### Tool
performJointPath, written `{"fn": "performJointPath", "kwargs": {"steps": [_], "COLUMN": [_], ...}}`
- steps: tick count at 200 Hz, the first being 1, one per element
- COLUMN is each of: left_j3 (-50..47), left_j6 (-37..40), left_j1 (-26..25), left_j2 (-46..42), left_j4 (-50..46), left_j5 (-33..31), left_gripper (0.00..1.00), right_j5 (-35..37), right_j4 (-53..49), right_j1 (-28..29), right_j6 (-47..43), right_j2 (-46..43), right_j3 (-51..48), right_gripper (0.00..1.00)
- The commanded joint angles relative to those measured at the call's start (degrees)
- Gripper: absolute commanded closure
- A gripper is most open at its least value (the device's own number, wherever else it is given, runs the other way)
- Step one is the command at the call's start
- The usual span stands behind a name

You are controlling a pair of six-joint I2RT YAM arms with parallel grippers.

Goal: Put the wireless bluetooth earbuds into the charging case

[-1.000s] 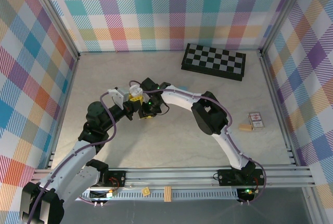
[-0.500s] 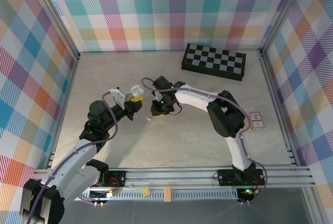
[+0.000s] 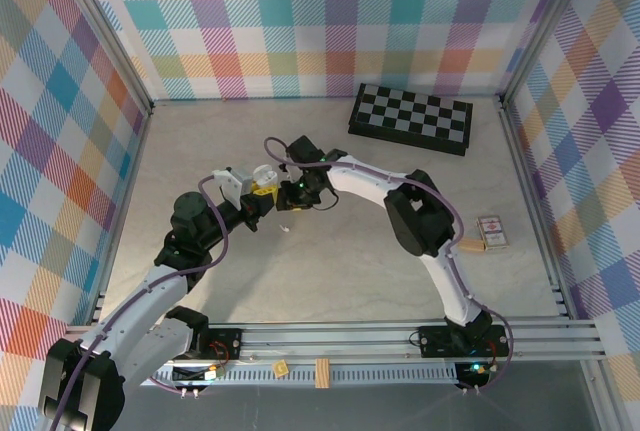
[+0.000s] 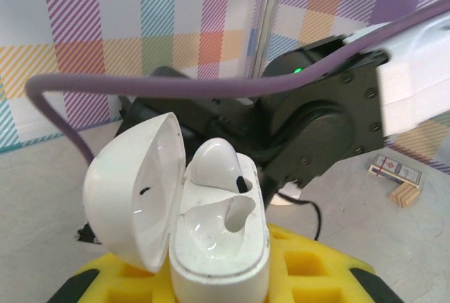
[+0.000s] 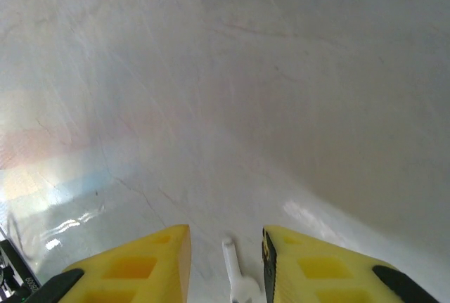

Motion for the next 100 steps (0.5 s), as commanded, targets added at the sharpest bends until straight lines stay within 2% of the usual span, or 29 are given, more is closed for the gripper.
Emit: {"fn": "performJointPath", "kwargs": {"steps": [1,33,100], "left_j3": [1.5,1.6,3.0], "left_j6": [-0.9,-0.9,-0.7], "left_j1": [-0.1,-0.2,-0.2], "left_j2": [-1.1,-1.4,-2.0], "left_j4": [1.1,1.0,-0.1], "left_j5": [1.1,0.6,-0.4], "left_gripper": [0.88,0.88,0.88], "right_j5": [-4.6,-6.7,-6.3], "right_j4": [-2.0,-2.7,0.5], "right_j1": [0.7,1.8,4.5], "right_j6": [-0.4,-1.6,-0.9], "right_j2": [3.3,3.0,-8.7], "right_j3": [2.9,0.2,-14.4], "right_gripper": [0.66,0.66,0.66]}}
